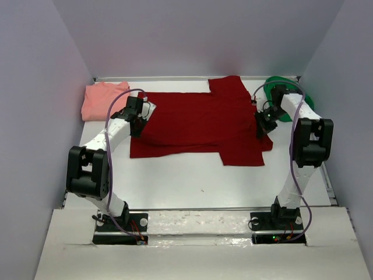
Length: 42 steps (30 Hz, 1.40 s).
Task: Fold and stack the t-shirts
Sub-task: Fold the flattened tshirt in 1/3 of the way
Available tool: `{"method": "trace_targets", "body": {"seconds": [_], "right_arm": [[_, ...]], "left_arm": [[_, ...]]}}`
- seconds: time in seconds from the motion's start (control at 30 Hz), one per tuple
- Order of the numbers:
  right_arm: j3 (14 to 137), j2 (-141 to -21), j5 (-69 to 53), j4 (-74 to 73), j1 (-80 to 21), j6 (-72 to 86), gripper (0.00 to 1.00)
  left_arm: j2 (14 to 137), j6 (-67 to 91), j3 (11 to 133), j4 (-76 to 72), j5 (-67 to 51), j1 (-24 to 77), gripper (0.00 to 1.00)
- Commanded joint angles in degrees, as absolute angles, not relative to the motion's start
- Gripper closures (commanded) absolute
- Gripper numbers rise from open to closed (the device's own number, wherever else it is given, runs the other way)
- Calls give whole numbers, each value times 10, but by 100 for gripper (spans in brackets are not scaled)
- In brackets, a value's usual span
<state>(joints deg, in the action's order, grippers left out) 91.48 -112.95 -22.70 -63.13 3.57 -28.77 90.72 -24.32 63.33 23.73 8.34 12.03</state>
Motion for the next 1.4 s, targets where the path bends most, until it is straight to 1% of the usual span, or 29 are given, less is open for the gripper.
{"method": "trace_targets", "body": {"seconds": [0.0,0.3,0.57,0.93,1.37], "right_arm": [[912,-1152,-250,-649,19,-306,100],[918,-1210,-243,-628,3,-301,100],[920,-1241,-200,-600,3,-287,100],[885,-1245,-150,-563,3,-280,100],[893,-1252,-137,-564,3,-273,100]], "left_arm": [[908,-238,646,233,101,123,100],[913,-237,647,230,120,125,100],[934,-242,660,229,134,127,100],[963,-258,684,214,153,127,100],[1007,-268,702,185,180,134,100]]}}
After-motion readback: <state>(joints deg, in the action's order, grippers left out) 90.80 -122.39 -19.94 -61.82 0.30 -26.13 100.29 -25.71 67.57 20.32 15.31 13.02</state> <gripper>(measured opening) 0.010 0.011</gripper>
